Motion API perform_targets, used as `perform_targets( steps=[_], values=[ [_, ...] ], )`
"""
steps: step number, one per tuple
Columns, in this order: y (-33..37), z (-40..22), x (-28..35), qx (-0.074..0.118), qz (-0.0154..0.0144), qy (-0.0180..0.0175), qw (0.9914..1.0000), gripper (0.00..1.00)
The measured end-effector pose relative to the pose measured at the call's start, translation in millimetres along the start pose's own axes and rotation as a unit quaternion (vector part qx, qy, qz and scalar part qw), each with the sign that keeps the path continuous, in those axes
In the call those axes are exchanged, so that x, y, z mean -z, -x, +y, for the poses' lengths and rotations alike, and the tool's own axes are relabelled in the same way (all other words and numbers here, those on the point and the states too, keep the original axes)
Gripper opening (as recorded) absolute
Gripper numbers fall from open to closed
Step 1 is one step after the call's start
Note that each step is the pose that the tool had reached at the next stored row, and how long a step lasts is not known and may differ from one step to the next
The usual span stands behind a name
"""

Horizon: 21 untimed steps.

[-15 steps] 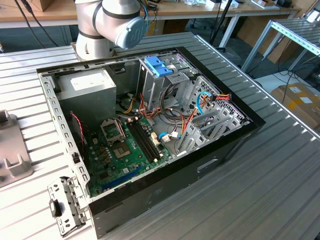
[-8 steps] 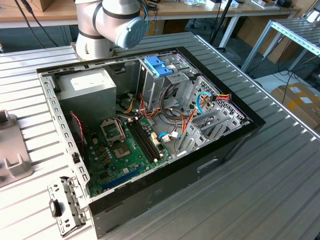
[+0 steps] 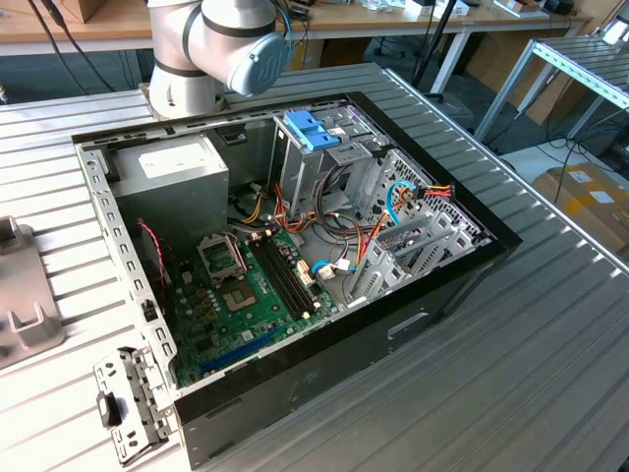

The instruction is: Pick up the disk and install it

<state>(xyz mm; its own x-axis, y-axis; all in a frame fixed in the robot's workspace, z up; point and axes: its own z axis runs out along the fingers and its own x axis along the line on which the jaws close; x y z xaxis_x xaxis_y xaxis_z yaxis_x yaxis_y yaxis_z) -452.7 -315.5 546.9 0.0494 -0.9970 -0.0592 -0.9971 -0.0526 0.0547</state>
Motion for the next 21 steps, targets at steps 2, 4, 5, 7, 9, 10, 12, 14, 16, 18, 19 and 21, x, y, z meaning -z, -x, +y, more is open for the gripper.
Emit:
perform_targets(
  steps=[2,4,5,7,9,10,12,14,16,18,19,21],
  values=[
    [-1.4,-0.5,-0.2,0.0,0.0,0.0001,1.0,0.37],
    [-2.3,-0.9,-0.5,0.0,0.0,0.0001,1.0,0.37],
    [-3.2,-1.1,-0.8,0.0,0.0,0.0,1.0,0.37],
    [-4.6,-1.4,-1.2,0.0,0.0,0.0,1.0,0.37],
    [-6.0,-1.7,-1.4,0.0,0.0,0.0,1.0,0.37],
    [-6.5,-1.9,-1.6,0.0,0.0,0.0,1.0,0.37],
    [-7.5,-2.1,-1.9,0.0,0.0,0.0,1.0,0.37],
    [-8.5,-2.3,-2.1,0.0,0.0,0.0,1.0,0.37],
    [-9.6,-2.6,-2.3,0.0,0.0,0.0,1.0,0.37],
    [-10.6,-2.8,-2.6,0.0,0.0,0.0,1.0,0.37],
    [-11.5,-3.0,-2.8,0.0,0.0,0.0,1.0,0.37],
    [-17.0,-4.5,-4.1,0.0,0.0,0.0,1.0,0.37]
  ],
)
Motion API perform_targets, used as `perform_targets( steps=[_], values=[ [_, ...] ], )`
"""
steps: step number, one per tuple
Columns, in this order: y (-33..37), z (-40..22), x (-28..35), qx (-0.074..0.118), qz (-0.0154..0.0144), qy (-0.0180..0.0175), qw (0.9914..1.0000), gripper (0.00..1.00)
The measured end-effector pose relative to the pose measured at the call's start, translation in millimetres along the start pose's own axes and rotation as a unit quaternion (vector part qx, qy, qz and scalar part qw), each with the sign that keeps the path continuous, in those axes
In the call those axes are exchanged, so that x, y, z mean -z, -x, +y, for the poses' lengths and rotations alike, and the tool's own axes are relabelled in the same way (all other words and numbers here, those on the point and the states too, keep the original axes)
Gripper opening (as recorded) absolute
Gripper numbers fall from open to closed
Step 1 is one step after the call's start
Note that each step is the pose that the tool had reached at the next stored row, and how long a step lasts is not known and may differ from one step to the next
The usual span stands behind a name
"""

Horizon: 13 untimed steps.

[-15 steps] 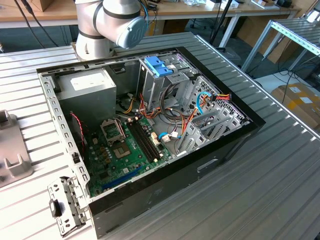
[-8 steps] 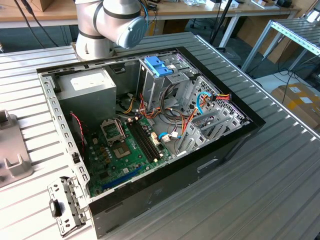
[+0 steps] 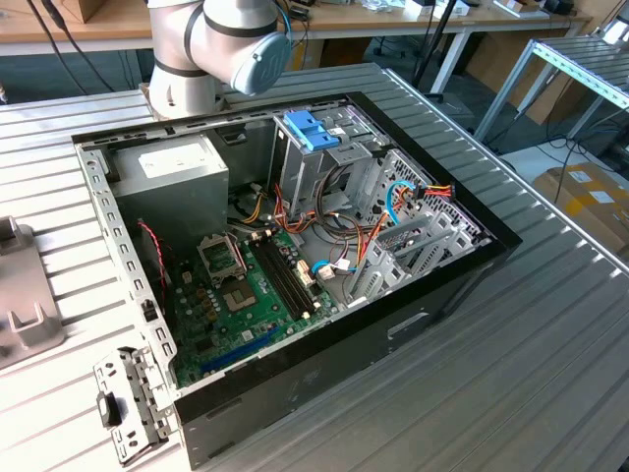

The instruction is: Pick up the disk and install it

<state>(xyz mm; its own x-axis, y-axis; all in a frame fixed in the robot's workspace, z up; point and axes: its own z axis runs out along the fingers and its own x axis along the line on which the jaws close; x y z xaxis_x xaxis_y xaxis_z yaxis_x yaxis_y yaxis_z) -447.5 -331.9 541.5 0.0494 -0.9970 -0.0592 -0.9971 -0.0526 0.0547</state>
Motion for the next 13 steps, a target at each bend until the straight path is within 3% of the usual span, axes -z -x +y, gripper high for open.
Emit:
perform_targets(
  steps=[2,13],
  values=[
    [-4.4,-1.0,-1.0,0.0,0.0,0.0,1.0,0.37],
    [-8.7,-2.1,-1.9,0.0,0.0,0.0,1.0,0.37]
  ],
)
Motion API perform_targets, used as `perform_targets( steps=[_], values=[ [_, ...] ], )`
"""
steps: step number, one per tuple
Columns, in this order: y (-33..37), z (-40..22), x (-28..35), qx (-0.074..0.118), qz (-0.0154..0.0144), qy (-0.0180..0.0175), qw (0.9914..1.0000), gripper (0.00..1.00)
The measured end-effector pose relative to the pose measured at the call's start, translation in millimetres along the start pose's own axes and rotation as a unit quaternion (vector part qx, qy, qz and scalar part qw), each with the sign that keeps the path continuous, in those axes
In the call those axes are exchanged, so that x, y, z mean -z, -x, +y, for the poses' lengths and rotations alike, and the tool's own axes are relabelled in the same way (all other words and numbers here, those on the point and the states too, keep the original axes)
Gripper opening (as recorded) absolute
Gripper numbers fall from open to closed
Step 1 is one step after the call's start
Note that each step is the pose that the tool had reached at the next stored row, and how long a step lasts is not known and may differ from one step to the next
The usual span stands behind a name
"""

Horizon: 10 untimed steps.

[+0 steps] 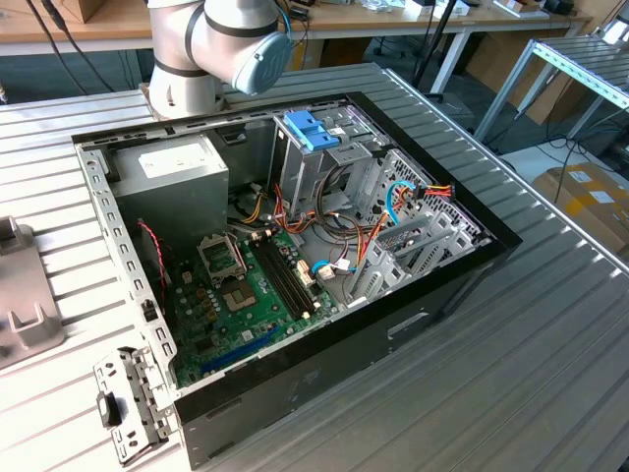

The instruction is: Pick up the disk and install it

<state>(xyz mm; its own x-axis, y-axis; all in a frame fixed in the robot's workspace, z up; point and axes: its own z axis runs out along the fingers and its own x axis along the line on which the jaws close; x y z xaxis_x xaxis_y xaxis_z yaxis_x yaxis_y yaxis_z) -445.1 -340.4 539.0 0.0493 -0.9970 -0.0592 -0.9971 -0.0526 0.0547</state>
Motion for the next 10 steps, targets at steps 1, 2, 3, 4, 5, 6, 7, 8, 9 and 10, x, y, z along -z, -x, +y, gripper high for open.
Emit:
perform_targets(
  steps=[1,2,3,4,5,6,7,8,9,10],
  values=[
    [-0.4,-0.1,-0.1,0.0,0.0,0.0,1.0,0.37],
    [-0.6,-0.2,-0.1,0.0,0.0,0.0,1.0,0.37],
    [-1.1,-0.3,-0.2,0.0,0.0,0.0,1.0,0.37],
    [-1.3,-0.4,-0.2,0.0,0.0,0.0,1.0,0.37],
    [-1.6,-0.5,-0.2,0.0,0.0,0.0,1.0,0.37],
    [-2.0,-0.6,-0.3,0.0,0.0,0.0,1.0,0.37],
    [-2.4,-0.7,-0.4,0.0,0.0,0.0,1.0,0.37],
    [-2.9,-0.8,-0.4,0.0,0.0,0.0,1.0,0.37],
    [-3.2,-0.9,-0.5,0.0,0.0,0.0,1.0,0.37],
    [-3.6,-1.2,-0.5,0.0,0.0,0.0001,1.0,0.37]
  ],
)
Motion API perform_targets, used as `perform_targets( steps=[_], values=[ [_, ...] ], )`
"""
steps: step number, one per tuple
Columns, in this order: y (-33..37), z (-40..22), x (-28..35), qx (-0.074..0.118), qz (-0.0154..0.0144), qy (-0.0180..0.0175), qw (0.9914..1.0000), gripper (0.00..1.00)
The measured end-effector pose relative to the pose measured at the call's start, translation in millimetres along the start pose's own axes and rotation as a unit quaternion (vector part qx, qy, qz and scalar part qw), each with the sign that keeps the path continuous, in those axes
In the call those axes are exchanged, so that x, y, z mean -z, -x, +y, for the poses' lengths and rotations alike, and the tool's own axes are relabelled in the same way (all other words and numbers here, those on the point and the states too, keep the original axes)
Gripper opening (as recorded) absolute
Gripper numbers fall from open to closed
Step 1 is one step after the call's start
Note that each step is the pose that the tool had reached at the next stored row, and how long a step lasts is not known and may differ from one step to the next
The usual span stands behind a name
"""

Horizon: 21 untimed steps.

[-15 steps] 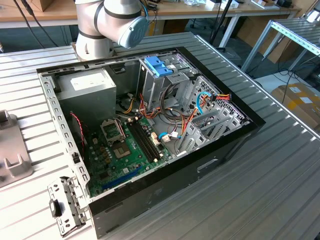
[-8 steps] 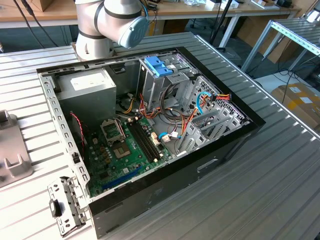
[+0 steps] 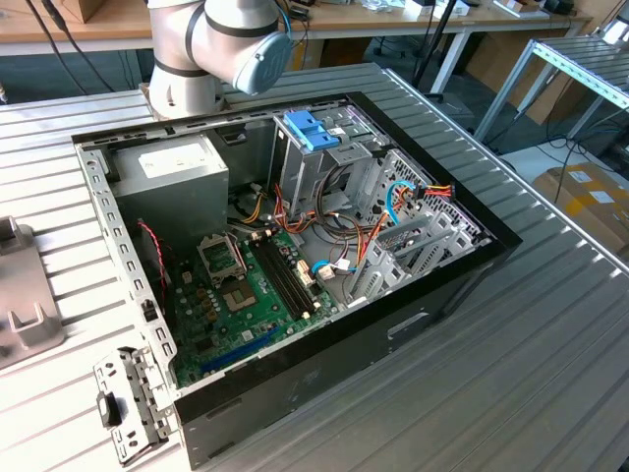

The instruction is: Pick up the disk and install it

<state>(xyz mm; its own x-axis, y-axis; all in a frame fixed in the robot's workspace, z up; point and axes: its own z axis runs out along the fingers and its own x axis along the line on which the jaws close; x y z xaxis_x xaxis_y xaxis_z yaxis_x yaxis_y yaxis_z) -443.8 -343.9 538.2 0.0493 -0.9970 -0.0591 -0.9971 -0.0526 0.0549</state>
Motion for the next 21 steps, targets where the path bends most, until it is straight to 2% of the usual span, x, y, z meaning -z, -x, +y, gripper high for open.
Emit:
perform_targets(
  steps=[12,21],
  values=[
    [-3.7,-3.5,-1.0,0.0,0.0,-0.0001,1.0,0.37],
    [-4.9,-12.2,-1.7,0.0,-0.0001,0.0001,1.0,0.37]
  ],
)
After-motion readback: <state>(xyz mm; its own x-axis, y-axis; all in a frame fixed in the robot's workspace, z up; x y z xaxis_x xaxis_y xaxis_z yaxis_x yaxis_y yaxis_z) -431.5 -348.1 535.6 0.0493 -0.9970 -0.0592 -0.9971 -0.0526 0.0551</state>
